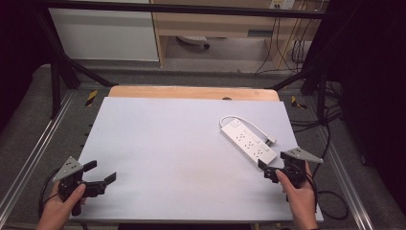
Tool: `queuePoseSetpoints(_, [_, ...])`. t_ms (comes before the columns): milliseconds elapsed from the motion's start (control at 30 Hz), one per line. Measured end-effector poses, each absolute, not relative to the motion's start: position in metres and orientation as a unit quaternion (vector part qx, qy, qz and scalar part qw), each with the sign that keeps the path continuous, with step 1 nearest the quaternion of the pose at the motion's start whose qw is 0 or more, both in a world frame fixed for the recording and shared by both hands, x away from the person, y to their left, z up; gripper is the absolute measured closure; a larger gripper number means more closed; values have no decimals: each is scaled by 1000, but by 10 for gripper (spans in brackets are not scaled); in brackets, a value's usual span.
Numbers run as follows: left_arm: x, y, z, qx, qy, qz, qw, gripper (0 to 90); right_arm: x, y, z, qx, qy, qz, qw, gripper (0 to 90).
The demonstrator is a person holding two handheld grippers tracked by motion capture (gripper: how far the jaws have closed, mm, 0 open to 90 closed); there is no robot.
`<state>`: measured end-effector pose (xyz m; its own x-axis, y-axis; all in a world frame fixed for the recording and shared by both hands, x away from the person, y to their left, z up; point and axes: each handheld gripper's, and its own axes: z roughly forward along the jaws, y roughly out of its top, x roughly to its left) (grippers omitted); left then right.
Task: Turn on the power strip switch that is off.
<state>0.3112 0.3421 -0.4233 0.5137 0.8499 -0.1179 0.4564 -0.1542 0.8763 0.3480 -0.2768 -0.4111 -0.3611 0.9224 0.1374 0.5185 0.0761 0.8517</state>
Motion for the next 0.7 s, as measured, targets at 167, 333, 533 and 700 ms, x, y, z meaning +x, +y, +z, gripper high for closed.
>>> queuePoseSetpoints(167, [311,342,-424,731,448,207,472,63,352,-274,-407,515,693,444,240,33])
queuePoseSetpoints(333, [311,341,-424,733,447,206,469,64,358,-273,-400,509,691,450,247,35])
queuePoseSetpoints(533, [311,341,-425,734,446,206,469,63,368,-274,-393,511,690,452,243,29])
queuePoseSetpoints(700, [311,341,-425,735,446,204,468,64,373,-274,-388,501,695,457,237,27])
